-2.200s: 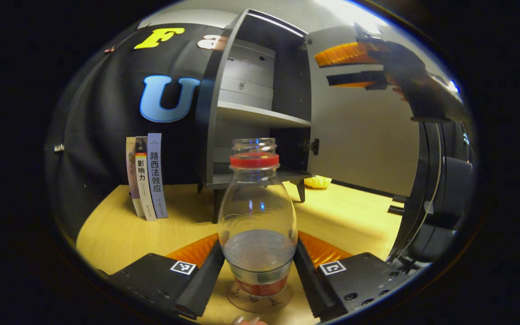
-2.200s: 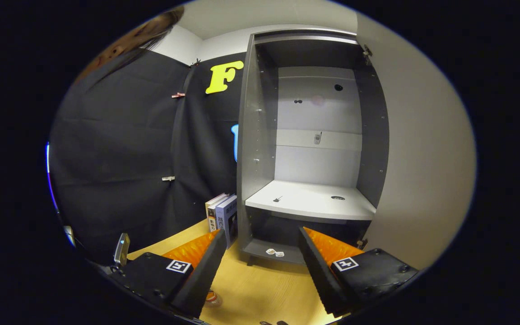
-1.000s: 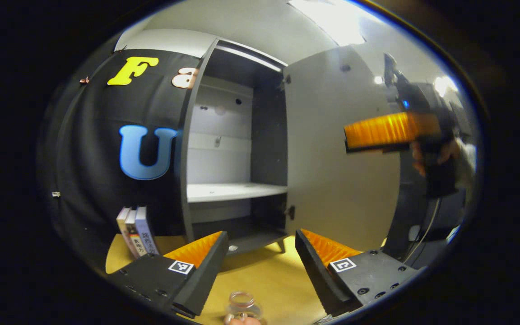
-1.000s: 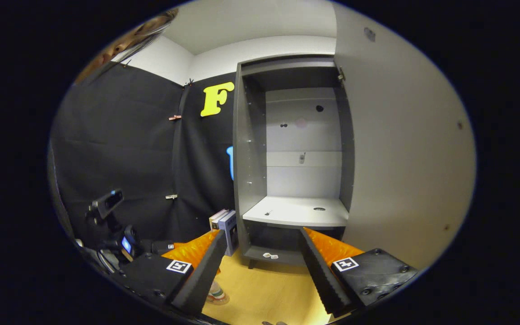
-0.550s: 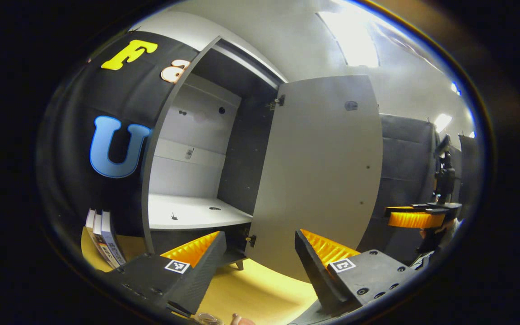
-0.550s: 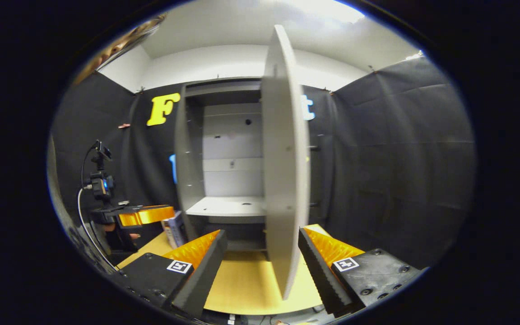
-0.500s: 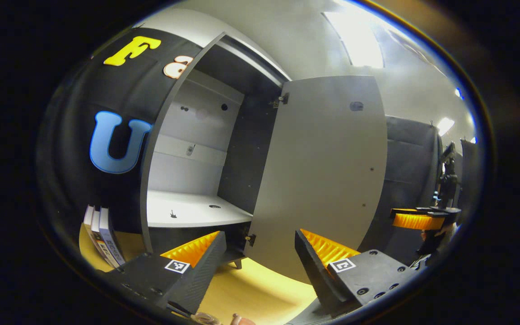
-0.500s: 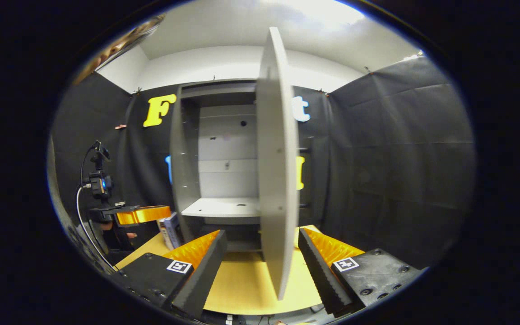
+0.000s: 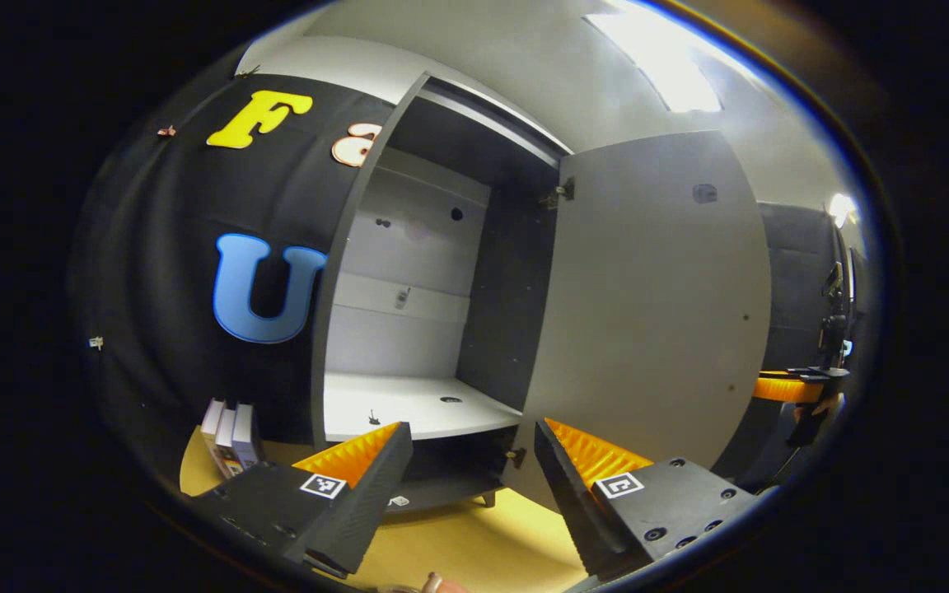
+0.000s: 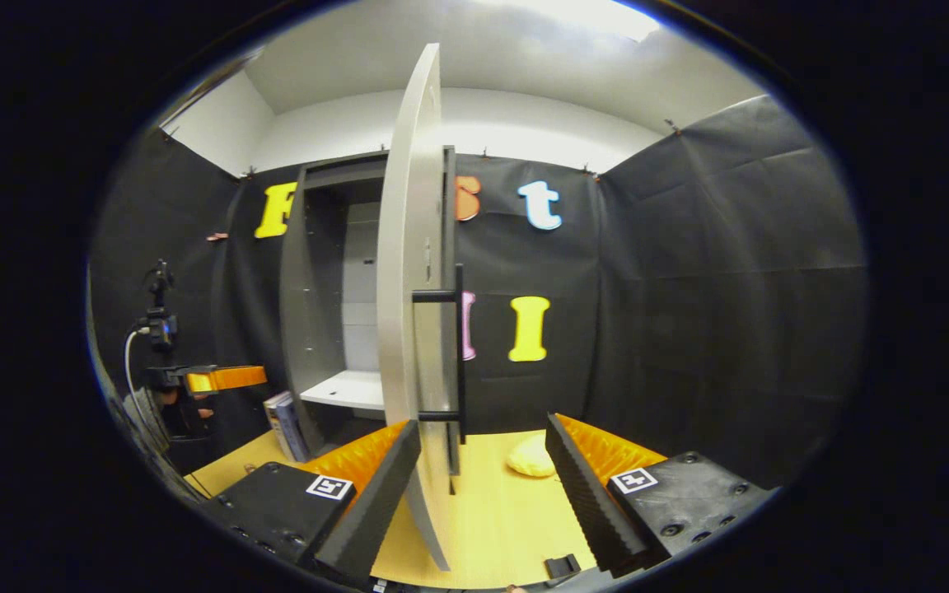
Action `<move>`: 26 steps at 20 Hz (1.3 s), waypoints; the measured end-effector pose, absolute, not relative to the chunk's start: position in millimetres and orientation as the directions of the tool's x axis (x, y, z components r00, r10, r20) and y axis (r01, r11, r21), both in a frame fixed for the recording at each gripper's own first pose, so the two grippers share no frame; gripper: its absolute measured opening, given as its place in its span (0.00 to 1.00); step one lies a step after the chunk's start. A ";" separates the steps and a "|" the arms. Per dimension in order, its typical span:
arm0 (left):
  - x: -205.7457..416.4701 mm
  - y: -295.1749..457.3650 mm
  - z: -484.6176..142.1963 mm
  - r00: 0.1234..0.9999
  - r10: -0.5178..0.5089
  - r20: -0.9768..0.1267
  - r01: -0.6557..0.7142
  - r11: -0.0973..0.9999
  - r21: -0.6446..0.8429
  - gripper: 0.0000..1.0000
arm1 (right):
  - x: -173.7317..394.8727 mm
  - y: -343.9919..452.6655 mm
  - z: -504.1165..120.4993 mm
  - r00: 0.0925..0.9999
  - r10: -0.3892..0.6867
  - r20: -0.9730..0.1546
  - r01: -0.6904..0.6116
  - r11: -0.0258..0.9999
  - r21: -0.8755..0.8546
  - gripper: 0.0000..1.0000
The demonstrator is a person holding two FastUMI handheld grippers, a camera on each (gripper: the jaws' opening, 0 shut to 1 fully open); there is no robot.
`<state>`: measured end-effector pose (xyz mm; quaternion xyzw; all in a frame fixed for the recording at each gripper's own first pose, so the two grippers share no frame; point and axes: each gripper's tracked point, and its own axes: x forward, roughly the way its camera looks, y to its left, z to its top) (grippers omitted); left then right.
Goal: Open the cabinet door with the right hand, grasp the bottle in the cabinet with the left hand and place it on the coaster, then close the cabinet door with the right hand.
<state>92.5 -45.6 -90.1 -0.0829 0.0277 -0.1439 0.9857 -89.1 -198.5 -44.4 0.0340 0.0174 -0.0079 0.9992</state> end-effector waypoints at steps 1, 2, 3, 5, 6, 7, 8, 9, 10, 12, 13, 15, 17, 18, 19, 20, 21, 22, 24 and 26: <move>93.9 -47.6 -90.9 0.959 -0.281 -0.030 0.269 0.941 -0.206 0.94 | -89.1 -204.7 -43.7 0.999 0.011 -0.040 -0.008 0.997 0.077 0.95; 94.6 -50.6 -90.9 0.958 -0.284 -0.035 0.268 0.934 -0.235 0.94 | -87.6 -207.0 -43.8 0.999 0.031 -0.035 -0.028 0.996 0.088 0.96; 93.6 -51.3 -89.7 0.959 -0.281 -0.038 0.263 0.932 -0.248 0.94 | -86.4 -210.2 -42.9 0.999 0.034 -0.029 -0.031 0.995 0.090 0.98; 92.9 -46.6 -85.3 0.964 -0.262 -0.036 0.246 0.939 -0.239 0.95 | -85.6 -223.3 -37.7 1.000 0.015 -0.019 -0.013 0.994 0.106 0.98; 93.9 -44.0 -85.6 0.967 -0.252 -0.041 0.237 0.945 -0.227 0.94 | -85.2 -225.4 -34.9 1.000 0.015 -0.008 -0.014 0.992 0.126 0.97; 94.4 -42.3 -87.5 0.968 -0.245 -0.052 0.229 0.950 -0.211 0.94 | -82.3 -224.7 -30.8 1.000 0.025 0.003 -0.025 0.989 0.149 0.98; 94.6 -39.7 -88.6 0.969 -0.239 -0.064 0.223 0.956 -0.191 0.94 | -79.5 -221.5 -29.3 0.999 0.037 0.012 -0.039 0.986 0.163 0.97; 95.4 -35.9 -89.6 0.969 -0.234 -0.072 0.219 0.960 -0.173 0.94 | -76.6 -217.1 -26.9 0.998 0.050 0.024 -0.054 0.984 0.172 0.98; 93.7 -34.0 -89.1 0.969 -0.237 -0.074 0.222 0.961 -0.162 0.94 | -73.4 -212.6 -25.2 0.998 0.063 0.031 -0.068 0.983 0.170 0.97; 90.1 -30.8 -90.0 0.966 -0.248 -0.078 0.233 0.959 -0.160 0.94 | -71.0 -209.3 -26.7 0.998 0.065 0.027 -0.068 0.989 0.134 0.97; 85.5 -26.7 -90.5 0.965 -0.250 -0.082 0.235 0.959 -0.158 0.94 | -68.1 -205.8 -26.3 0.998 0.063 0.022 -0.065 0.990 0.126 0.95; 76.5 -13.7 -93.6 0.965 -0.244 -0.094 0.229 0.963 -0.145 0.94 | -68.8 -197.1 -25.2 0.998 0.064 0.014 -0.065 0.990 0.127 0.97; 67.7 -0.9 -98.5 0.964 -0.241 -0.110 0.223 0.963 -0.149 0.94 | -68.9 -176.2 -25.7 0.996 0.084 0.009 -0.085 0.987 0.135 0.97; 63.1 5.2 -99.1 0.963 -0.244 -0.117 0.225 0.962 -0.157 0.94 | -67.8 -161.2 -25.5 0.995 0.103 0.009 -0.103 0.985 0.138 0.97; 58.4 12.2 -99.5 0.961 -0.246 -0.122 0.226 0.961 -0.162 0.94 | -66.5 -143.0 -26.5 0.992 0.128 0.010 -0.128 0.982 0.137 0.97; 54.1 19.4 -99.6 0.961 -0.246 -0.125 0.225 0.961 -0.162 0.94 | -63.5 -124.6 -26.5 0.988 0.156 0.013 -0.156 0.979 0.135 0.97; 50.1 27.8 -99.0 0.962 -0.242 -0.126 0.222 0.962 -0.159 0.94 | -55.3 -102.5 -28.2 0.983 0.184 0.016 -0.185 0.973 0.138 0.97; 45.9 36.5 -97.9 0.963 -0.238 -0.126 0.218 0.964 -0.152 0.94 | -49.9 -81.5 -30.1 0.977 0.211 0.014 -0.211 0.966 0.147 0.97; 36.2 51.9 -96.0 0.966 -0.226 -0.129 0.209 0.969 -0.135 0.94 | -35.5 -48.0 -33.2 0.969 0.246 0.018 -0.245 0.955 0.166 0.97; 27.8 69.9 -97.6 0.970 -0.204 -0.134 0.188 0.974 -0.124 0.94 | -17.6 -16.6 -36.1 0.962 0.274 0.023 -0.273 0.942 0.198 0.97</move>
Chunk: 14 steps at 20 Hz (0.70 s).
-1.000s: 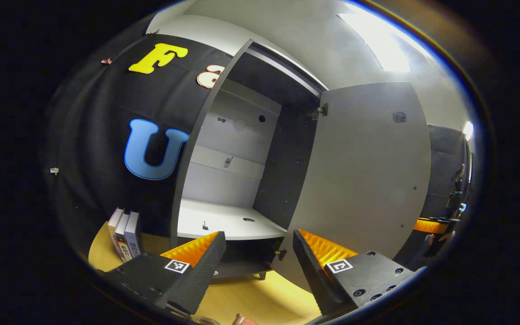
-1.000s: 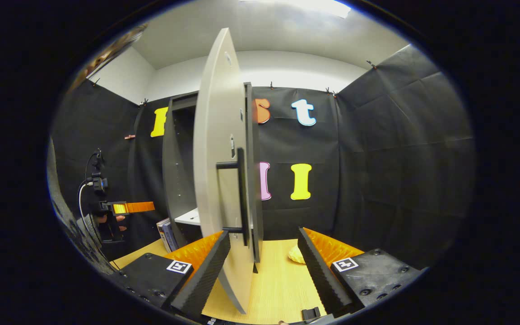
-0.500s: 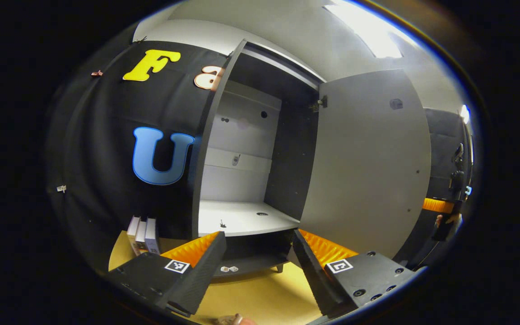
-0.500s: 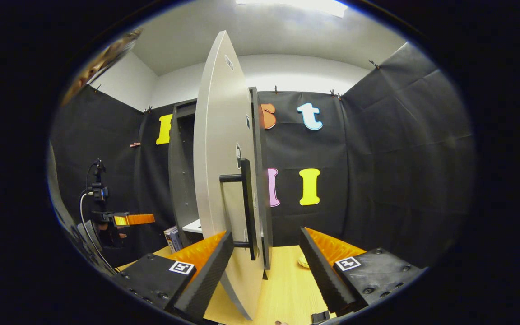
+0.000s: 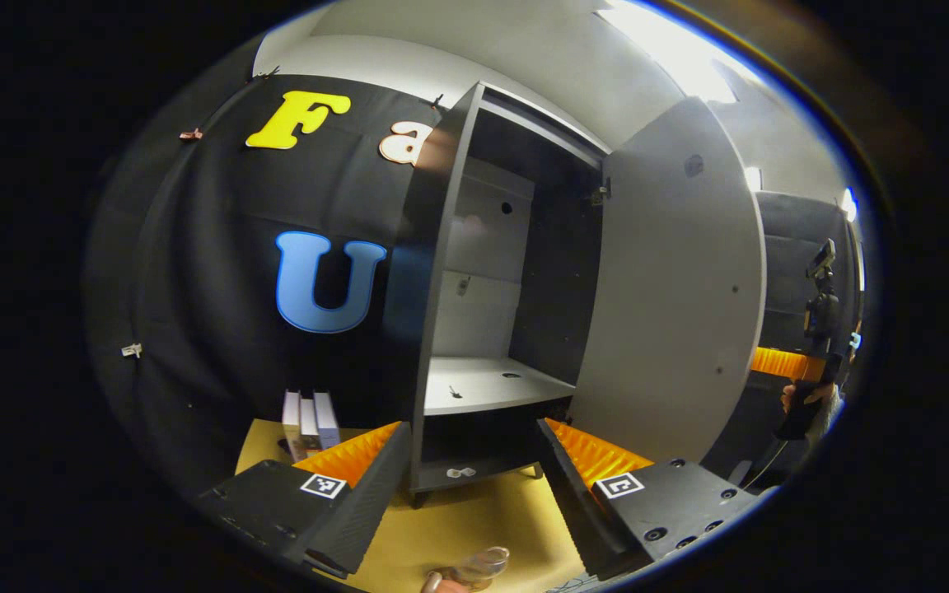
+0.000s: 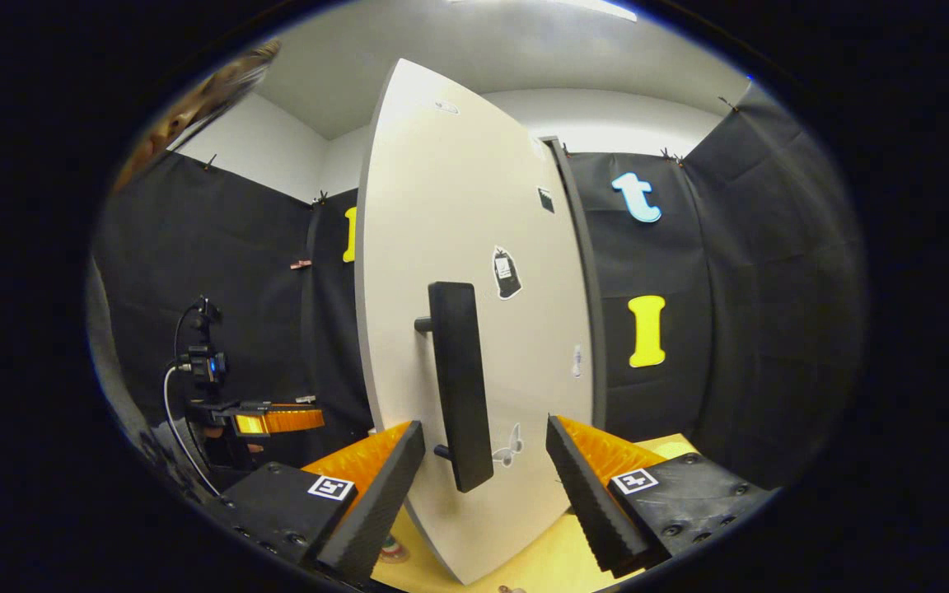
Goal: Open the cabinet door with the right hand, grasp the bottle in the cabinet with the left hand and place it on the coaster, then close the cabinet door with the right hand.
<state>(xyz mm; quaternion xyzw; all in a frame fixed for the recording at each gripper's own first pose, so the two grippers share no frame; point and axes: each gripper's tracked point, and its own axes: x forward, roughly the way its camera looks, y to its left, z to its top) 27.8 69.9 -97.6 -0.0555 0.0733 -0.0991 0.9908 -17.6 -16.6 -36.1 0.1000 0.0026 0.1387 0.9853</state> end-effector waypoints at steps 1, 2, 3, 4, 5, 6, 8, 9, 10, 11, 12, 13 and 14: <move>23.8 75.5 -98.9 0.970 -0.198 -0.139 0.181 0.975 -0.128 0.94 | -10.1 -0.9 -36.5 0.956 0.292 0.025 -0.291 0.934 0.210 1.00; 20.0 80.4 -99.5 0.971 -0.194 -0.142 0.175 0.975 -0.134 0.94 | -5.2 12.0 -38.6 0.951 0.309 0.023 -0.307 0.926 0.218 0.98; 16.6 84.4 -97.8 0.972 -0.190 -0.142 0.170 0.976 -0.139 0.94 | -5.0 20.2 -39.0 0.945 0.325 0.019 -0.321 0.921 0.218 0.98; 15.0 87.9 -97.8 0.973 -0.184 -0.140 0.165 0.976 -0.141 0.94 | -4.8 23.8 -38.6 0.940 0.340 0.017 -0.336 0.918 0.210 0.98; 13.3 90.3 -97.1 0.974 -0.179 -0.140 0.160 0.977 -0.141 0.94 | -5.6 25.7 -38.9 0.936 0.352 0.011 -0.347 0.916 0.201 0.98; 12.5 91.1 -96.4 0.975 -0.176 -0.140 0.156 0.978 -0.140 0.94 | -8.2 24.4 -40.3 0.933 0.360 0.001 -0.354 0.915 0.192 0.98; 13.2 87.4 -95.0 0.976 -0.168 -0.136 0.149 0.979 -0.138 0.94 | -10.2 15.9 -44.3 0.930 0.367 -0.010 -0.361 0.918 0.168 0.97; 14.0 83.5 -93.3 0.978 -0.164 -0.132 0.145 0.979 -0.140 0.94 | -11.2 7.3 -46.1 0.933 0.360 -0.017 -0.353 0.923 0.153 0.97; 15.6 77.6 -91.9 0.979 -0.160 -0.128 0.142 0.979 -0.143 0.94 | -9.6 -2.7 -49.4 0.938 0.345 -0.025 -0.338 0.931 0.140 0.97; 16.4 70.2 -89.4 0.981 -0.154 -0.120 0.136 0.980 -0.146 0.95 | -5.1 -12.9 -52.4 0.943 0.331 -0.034 -0.324 0.937 0.130 0.97; 17.7 62.9 -86.9 0.983 -0.147 -0.113 0.130 0.980 -0.148 0.95 | -1.0 -22.6 -55.4 0.948 0.315 -0.043 -0.308 0.944 0.119 0.97; 19.2 55.2 -85.3 0.984 -0.140 -0.110 0.123 0.982 -0.147 0.94 | 3.8 -32.2 -57.8 0.954 0.297 -0.051 -0.290 0.951 0.106 0.97; 21.3 47.1 -84.2 0.985 -0.131 -0.109 0.115 0.983 -0.141 0.94 | 6.8 -40.1 -60.1 0.958 0.283 -0.057 -0.277 0.957 0.092 0.97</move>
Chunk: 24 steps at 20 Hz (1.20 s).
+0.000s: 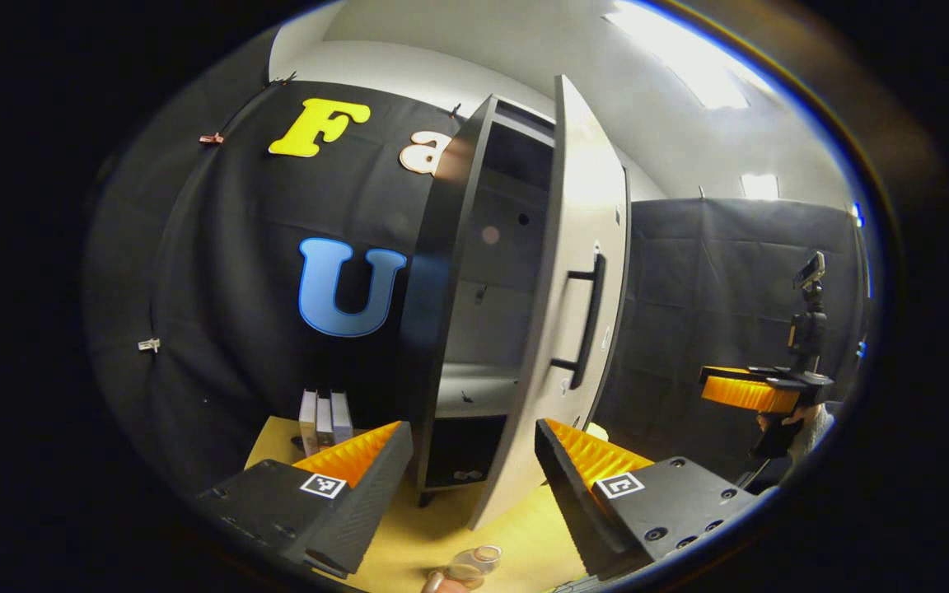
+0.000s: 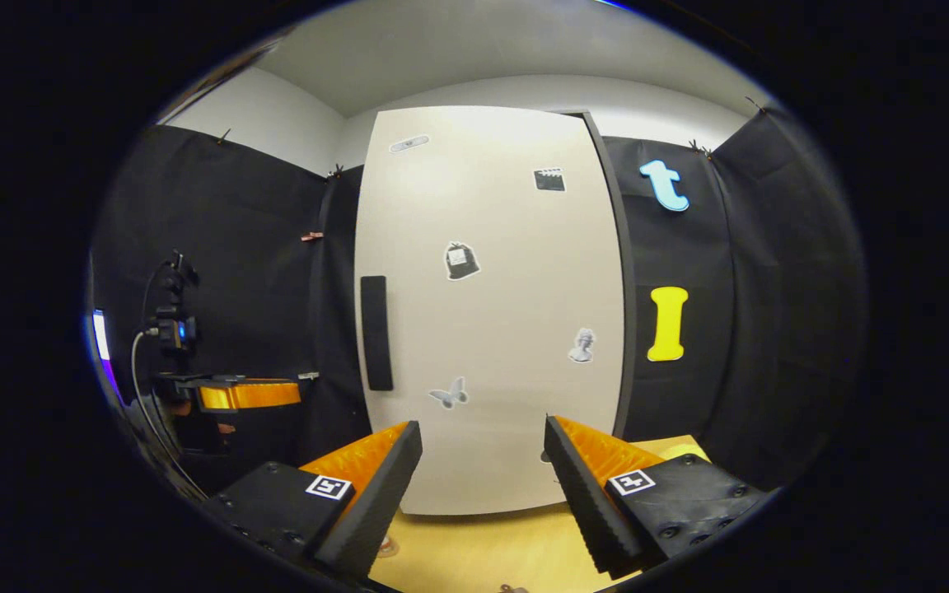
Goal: Open the cabinet door with the right hand, grasp the bottle in the cabinet with the left hand and place it on the coaster, then close the cabinet door with the right hand.
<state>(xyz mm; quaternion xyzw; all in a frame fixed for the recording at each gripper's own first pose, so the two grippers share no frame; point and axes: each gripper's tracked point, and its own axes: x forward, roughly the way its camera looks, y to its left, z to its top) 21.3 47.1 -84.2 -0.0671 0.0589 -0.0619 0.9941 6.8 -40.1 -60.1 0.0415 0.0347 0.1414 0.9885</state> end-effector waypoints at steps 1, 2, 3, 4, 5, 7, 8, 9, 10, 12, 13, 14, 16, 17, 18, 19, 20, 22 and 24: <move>23.0 38.8 -82.4 0.987 -0.122 -0.107 0.108 0.985 -0.131 0.94 | 12.1 -46.9 -61.4 0.962 0.268 -0.059 -0.263 0.962 0.079 0.97; 26.3 30.2 -79.3 0.988 -0.114 -0.100 0.101 0.987 -0.121 0.94 | 17.2 -53.6 -62.9 0.966 0.251 -0.058 -0.247 0.967 0.064 0.97; 28.6 20.8 -76.1 0.990 -0.108 -0.093 0.097 0.989 -0.115 0.94 | 23.3 -60.9 -64.4 0.971 0.235 -0.054 -0.232 0.971 0.049 0.97; 30.4 9.9 -74.7 0.991 -0.104 -0.085 0.094 0.989 -0.114 0.94 | 27.8 -67.2 -65.9 0.974 0.223 -0.050 -0.222 0.975 0.033 0.97; 32.9 0.3 -72.4 0.992 -0.101 -0.077 0.092 0.989 -0.115 0.94 | 33.2 -71.7 -67.7 0.974 0.222 -0.046 -0.221 0.975 0.015 0.97; 36.9 -17.2 -69.6 0.994 -0.093 -0.065 0.085 0.989 -0.117 0.94 | 42.4 -79.3 -65.2 0.975 0.218 -0.029 -0.219 0.975 -0.037 0.98; 38.9 -23.9 -69.5 0.994 -0.086 -0.062 0.078 0.990 -0.116 0.94 | 46.6 -82.7 -63.1 0.977 0.214 -0.019 -0.215 0.975 -0.063 0.98; 40.5 -29.2 -70.2 0.995 -0.076 -0.063 0.068 0.991 -0.114 0.94 | 49.4 -82.9 -62.2 0.976 0.219 -0.009 -0.219 0.972 -0.081 0.98; 41.8 -34.5 -71.6 0.996 -0.065 -0.064 0.057 0.992 -0.113 0.94 | 50.7 -81.1 -62.1 0.973 0.230 -0.004 -0.229 0.969 -0.088 0.98; 43.0 -42.3 -73.4 0.997 -0.050 -0.065 0.042 0.992 -0.119 0.94 | 55.2 -79.9 -61.8 0.969 0.246 0.006 -0.245 0.966 -0.078 0.97; 43.9 -44.3 -75.5 0.997 -0.043 -0.067 0.034 0.992 -0.121 0.94 | 59.6 -82.7 -61.4 0.969 0.247 0.007 -0.246 0.967 -0.067 0.97; 44.4 -44.8 -76.5 0.997 -0.037 -0.071 0.028 0.992 -0.119 0.94 | 62.8 -84.9 -61.7 0.970 0.245 0.007 -0.244 0.968 -0.060 0.97; 48.2 -48.5 -76.0 0.997 -0.034 -0.075 0.025 0.993 -0.115 0.94 | 64.0 -89.0 -60.8 0.973 0.231 0.008 -0.230 0.971 -0.060 0.98; 52.3 -51.8 -76.1 0.996 -0.039 -0.076 0.030 0.993 -0.115 0.94 | 65.9 -92.8 -61.8 0.974 0.225 0.008 -0.225 0.973 -0.060 0.97; 55.0 -53.4 -76.6 0.996 -0.044 -0.078 0.035 0.993 -0.113 0.94 | 67.1 -95.2 -64.3 0.976 0.218 0.006 -0.217 0.975 -0.054 0.97; 57.9 -55.1 -79.2 0.995 -0.050 -0.081 0.041 0.993 -0.109 0.94 | 69.2 -99.1 -67.9 0.978 0.209 0.001 -0.208 0.977 -0.047 0.97; 60.8 -56.8 -80.8 0.995 -0.055 -0.084 0.046 0.993 -0.107 0.94 | 70.7 -103.3 -72.3 0.980 0.197 -0.011 -0.197 0.980 -0.038 0.97; 63.8 -61.8 -81.7 0.994 -0.066 -0.086 0.057 0.993 -0.102 0.94 | 73.1 -108.1 -81.0 0.983 0.183 -0.033 -0.184 0.983 -0.025 0.97; 65.0 -63.6 -80.9 0.994 -0.071 -0.083 0.063 0.993 -0.095 0.94 | 73.3 -107.8 -82.6 0.983 0.183 -0.034 -0.183 0.983 -0.010 0.97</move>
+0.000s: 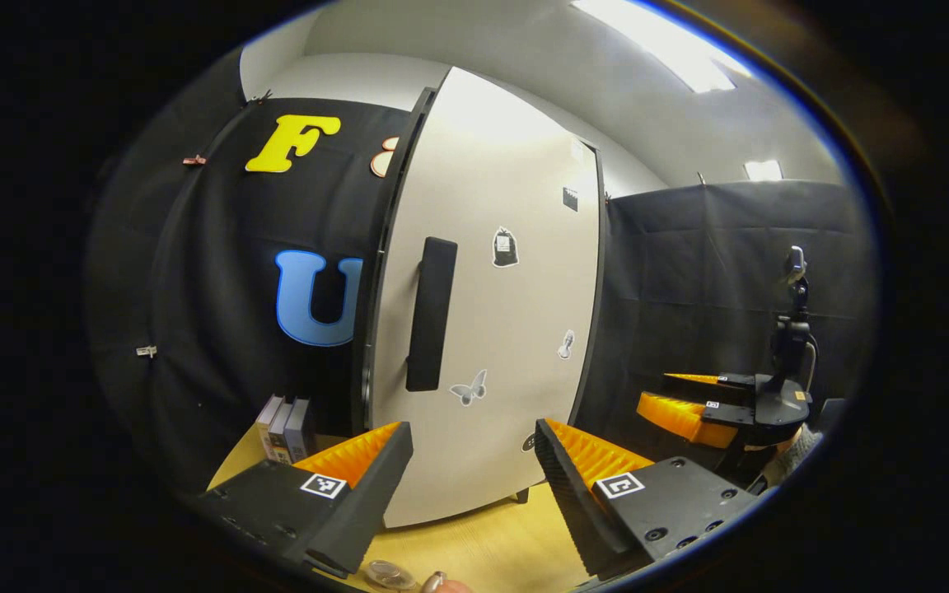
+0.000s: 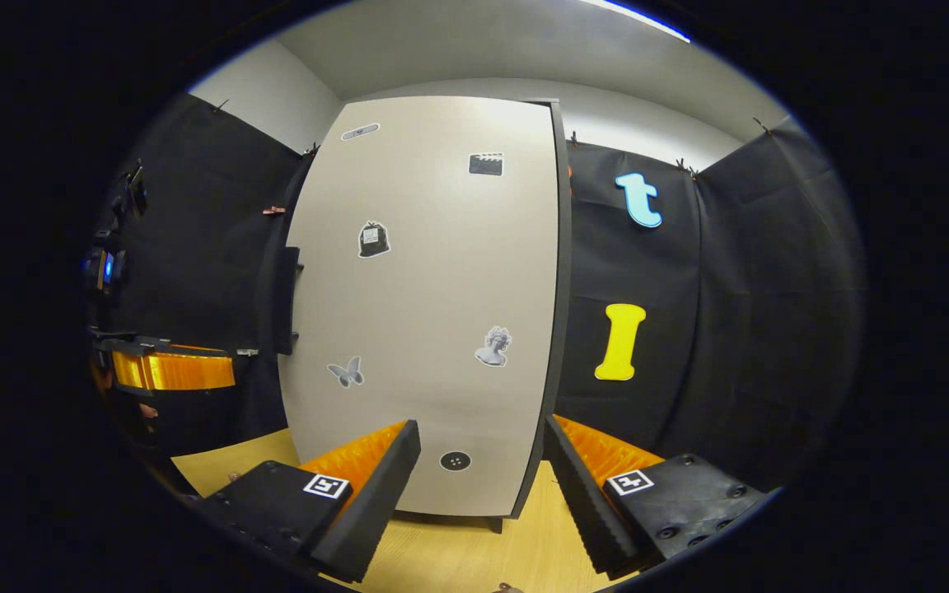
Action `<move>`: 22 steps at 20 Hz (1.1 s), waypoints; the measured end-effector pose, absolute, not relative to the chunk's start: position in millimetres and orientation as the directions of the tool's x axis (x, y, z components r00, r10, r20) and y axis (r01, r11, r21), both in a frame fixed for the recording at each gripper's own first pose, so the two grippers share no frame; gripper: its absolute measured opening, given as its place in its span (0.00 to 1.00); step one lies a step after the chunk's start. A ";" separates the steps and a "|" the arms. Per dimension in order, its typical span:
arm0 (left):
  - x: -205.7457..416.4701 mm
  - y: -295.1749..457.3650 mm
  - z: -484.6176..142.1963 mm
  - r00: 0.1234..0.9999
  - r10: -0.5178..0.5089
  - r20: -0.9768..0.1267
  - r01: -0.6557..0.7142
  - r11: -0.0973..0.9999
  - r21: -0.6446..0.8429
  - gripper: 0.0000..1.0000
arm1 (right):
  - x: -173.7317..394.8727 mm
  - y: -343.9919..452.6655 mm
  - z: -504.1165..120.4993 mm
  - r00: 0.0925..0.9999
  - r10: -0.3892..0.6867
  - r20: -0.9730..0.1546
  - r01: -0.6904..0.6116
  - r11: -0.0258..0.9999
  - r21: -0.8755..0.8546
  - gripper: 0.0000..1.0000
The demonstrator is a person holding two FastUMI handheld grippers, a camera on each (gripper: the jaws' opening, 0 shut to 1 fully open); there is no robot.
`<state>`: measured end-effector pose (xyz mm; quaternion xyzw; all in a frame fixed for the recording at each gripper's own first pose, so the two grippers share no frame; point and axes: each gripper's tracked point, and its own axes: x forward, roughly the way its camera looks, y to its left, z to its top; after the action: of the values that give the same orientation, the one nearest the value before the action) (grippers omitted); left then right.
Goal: Open the cabinet door with the right hand, grasp the bottle in the cabinet with the left hand and place it on the coaster, then close the cabinet door with the right hand.
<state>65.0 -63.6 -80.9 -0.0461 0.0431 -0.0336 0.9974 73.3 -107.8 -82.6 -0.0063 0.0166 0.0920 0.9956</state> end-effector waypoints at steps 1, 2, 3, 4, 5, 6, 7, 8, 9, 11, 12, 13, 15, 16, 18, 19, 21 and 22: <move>65.5 -63.0 -81.2 0.994 -0.069 -0.082 0.062 0.994 -0.089 0.94 | 74.4 -109.4 -83.2 0.983 0.178 -0.034 -0.178 0.984 -0.003 0.97; 66.4 -62.4 -80.4 0.995 -0.065 -0.081 0.058 0.995 -0.083 0.94 | 75.1 -110.6 -83.4 0.984 0.173 -0.033 -0.173 0.985 0.002 0.97; 65.6 -62.2 -80.7 0.995 -0.060 -0.079 0.054 0.996 -0.077 0.94 | 75.8 -110.1 -83.0 0.985 0.171 -0.031 -0.171 0.985 0.007 0.98; 65.6 -61.7 -81.2 0.995 -0.057 -0.079 0.051 0.996 -0.075 0.94 | 76.2 -109.1 -82.8 0.985 0.170 -0.031 -0.170 0.985 0.012 0.97; 65.8 -59.8 -82.0 0.995 -0.056 -0.079 0.050 0.996 -0.077 0.94 | 76.8 -107.9 -83.1 0.985 0.171 -0.031 -0.171 0.985 0.017 0.97; 65.8 -58.6 -82.1 0.996 -0.055 -0.077 0.049 0.995 -0.082 0.94 | 77.3 -106.8 -83.5 0.984 0.173 -0.033 -0.172 0.985 0.021 0.97; 65.6 -57.6 -82.5 0.996 -0.055 -0.075 0.049 0.995 -0.087 0.94 | 78.7 -106.6 -85.0 0.985 0.170 -0.038 -0.169 0.985 0.023 0.97; 66.2 -55.5 -82.1 0.996 -0.054 -0.072 0.048 0.995 -0.093 0.94 | 79.2 -106.5 -86.6 0.985 0.168 -0.044 -0.167 0.986 0.023 0.97; 66.5 -52.8 -82.8 0.996 -0.052 -0.071 0.044 0.994 -0.100 0.94 | 80.3 -106.3 -88.7 0.985 0.165 -0.049 -0.165 0.986 0.021 0.98; 67.3 -48.0 -83.7 0.997 -0.044 -0.069 0.037 0.993 -0.109 0.94 | 79.9 -105.6 -90.3 0.985 0.162 -0.054 -0.161 0.987 0.015 0.97; 68.0 -46.6 -84.0 0.997 -0.042 -0.069 0.035 0.993 -0.109 0.94 | 80.6 -105.1 -91.2 0.985 0.162 -0.058 -0.162 0.987 0.014 0.97; 68.9 -45.8 -84.5 0.997 -0.043 -0.071 0.035 0.994 -0.108 0.94 | 80.6 -105.2 -93.5 0.985 0.161 -0.065 -0.160 0.987 0.016 0.98; 70.6 -45.7 -84.9 0.996 -0.047 -0.075 0.040 0.994 -0.100 0.94 | 81.4 -105.1 -96.6 0.984 0.159 -0.075 -0.157 0.987 0.029 0.98; 71.3 -46.4 -85.0 0.996 -0.050 -0.077 0.042 0.994 -0.096 0.94 | 82.5 -105.1 -97.2 0.984 0.159 -0.077 -0.156 0.987 0.036 0.98; 72.7 -47.0 -86.6 0.995 -0.057 -0.081 0.049 0.994 -0.093 0.94 | 83.8 -104.7 -97.8 0.984 0.158 -0.081 -0.155 0.987 0.043 0.97; 74.0 -47.1 -87.6 0.995 -0.059 -0.083 0.051 0.994 -0.092 0.94 | 84.2 -104.2 -98.8 0.984 0.158 -0.084 -0.154 0.987 0.044 0.97; 75.3 -47.3 -87.9 0.995 -0.062 -0.083 0.054 0.994 -0.093 0.94 | 85.9 -103.1 -98.9 0.983 0.162 -0.089 -0.158 0.986 0.050 0.97; 75.9 -46.8 -86.5 0.995 -0.062 -0.079 0.055 0.994 -0.095 0.94 | 86.2 -101.6 -99.3 0.982 0.165 -0.089 -0.161 0.986 0.052 0.97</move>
<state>75.9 -46.8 -86.5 -0.0462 0.0410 -0.0292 0.9977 86.2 -101.6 -99.3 0.0222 0.0466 0.0821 0.9953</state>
